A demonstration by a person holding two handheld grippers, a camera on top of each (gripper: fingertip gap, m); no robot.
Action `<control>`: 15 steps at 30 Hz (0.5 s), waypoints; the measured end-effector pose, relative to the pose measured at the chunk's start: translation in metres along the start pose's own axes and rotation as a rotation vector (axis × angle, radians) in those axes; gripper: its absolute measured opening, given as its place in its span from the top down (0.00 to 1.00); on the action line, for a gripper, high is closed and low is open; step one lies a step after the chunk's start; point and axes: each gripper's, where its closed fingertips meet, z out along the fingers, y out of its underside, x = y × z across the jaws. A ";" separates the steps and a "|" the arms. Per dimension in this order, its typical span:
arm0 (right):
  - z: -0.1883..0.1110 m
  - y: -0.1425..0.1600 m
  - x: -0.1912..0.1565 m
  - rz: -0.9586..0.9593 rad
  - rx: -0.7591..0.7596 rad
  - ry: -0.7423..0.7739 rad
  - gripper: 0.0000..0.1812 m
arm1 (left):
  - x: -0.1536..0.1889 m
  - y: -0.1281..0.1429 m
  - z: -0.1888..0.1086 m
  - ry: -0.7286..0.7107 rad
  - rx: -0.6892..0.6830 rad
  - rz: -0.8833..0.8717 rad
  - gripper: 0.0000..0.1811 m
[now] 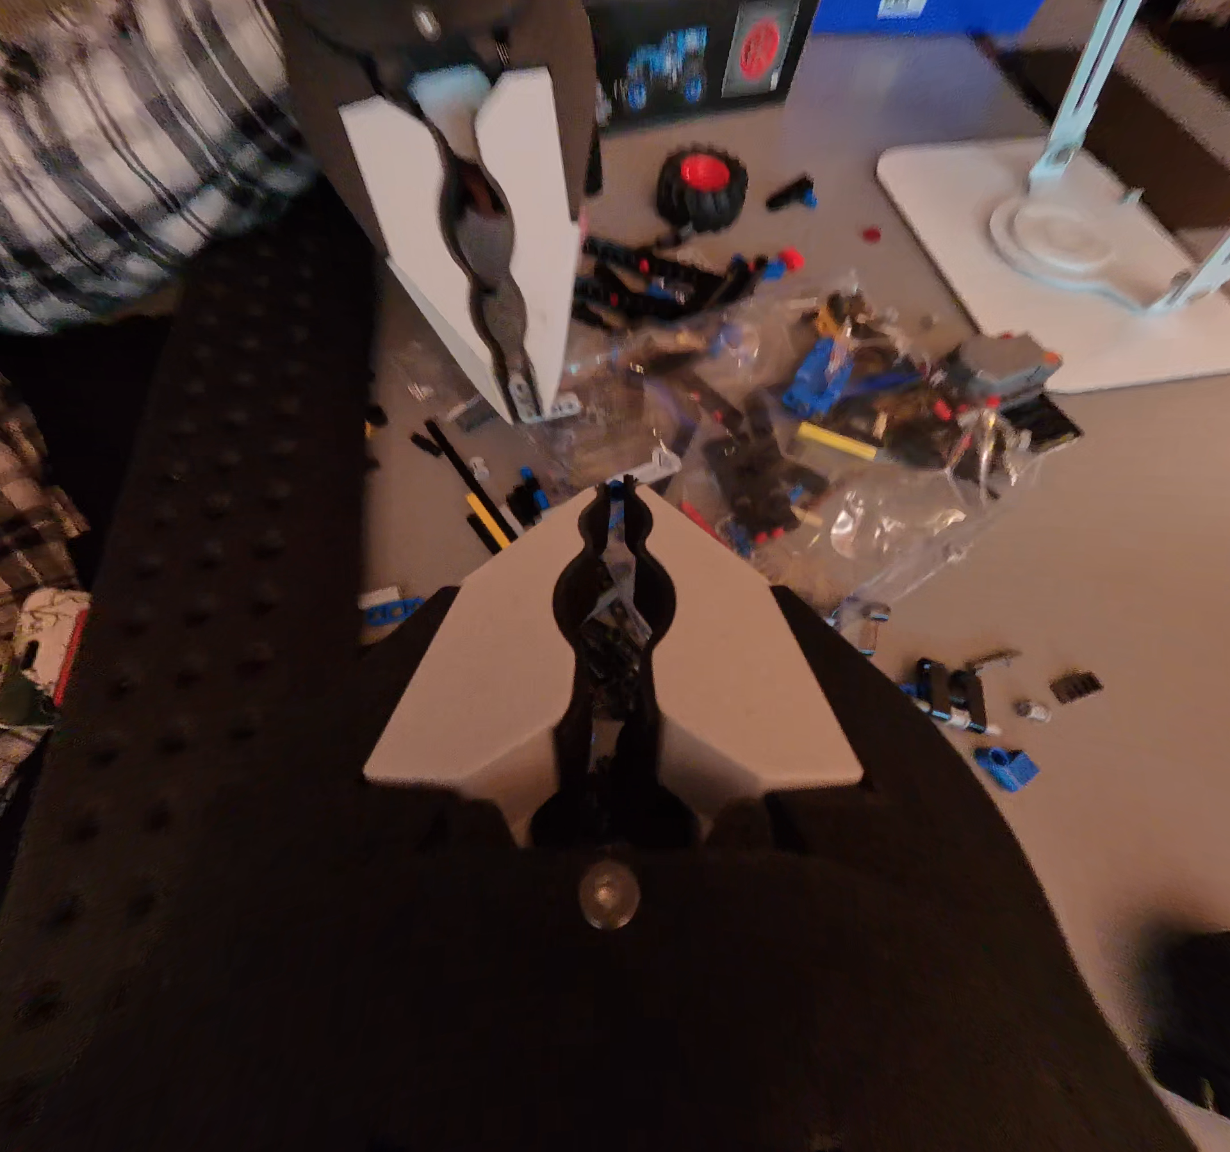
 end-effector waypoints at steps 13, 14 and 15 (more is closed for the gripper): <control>0.018 0.033 0.001 0.023 -0.151 -0.032 0.99 | 0.008 0.051 -0.009 0.045 -0.198 -0.116 0.97; 0.019 0.034 0.001 0.028 -0.154 -0.034 0.99 | 0.002 0.049 -0.009 0.013 -0.194 -0.110 0.97; 0.020 0.036 0.000 0.032 -0.163 -0.038 0.99 | -0.002 0.049 -0.009 -0.006 -0.196 -0.099 0.97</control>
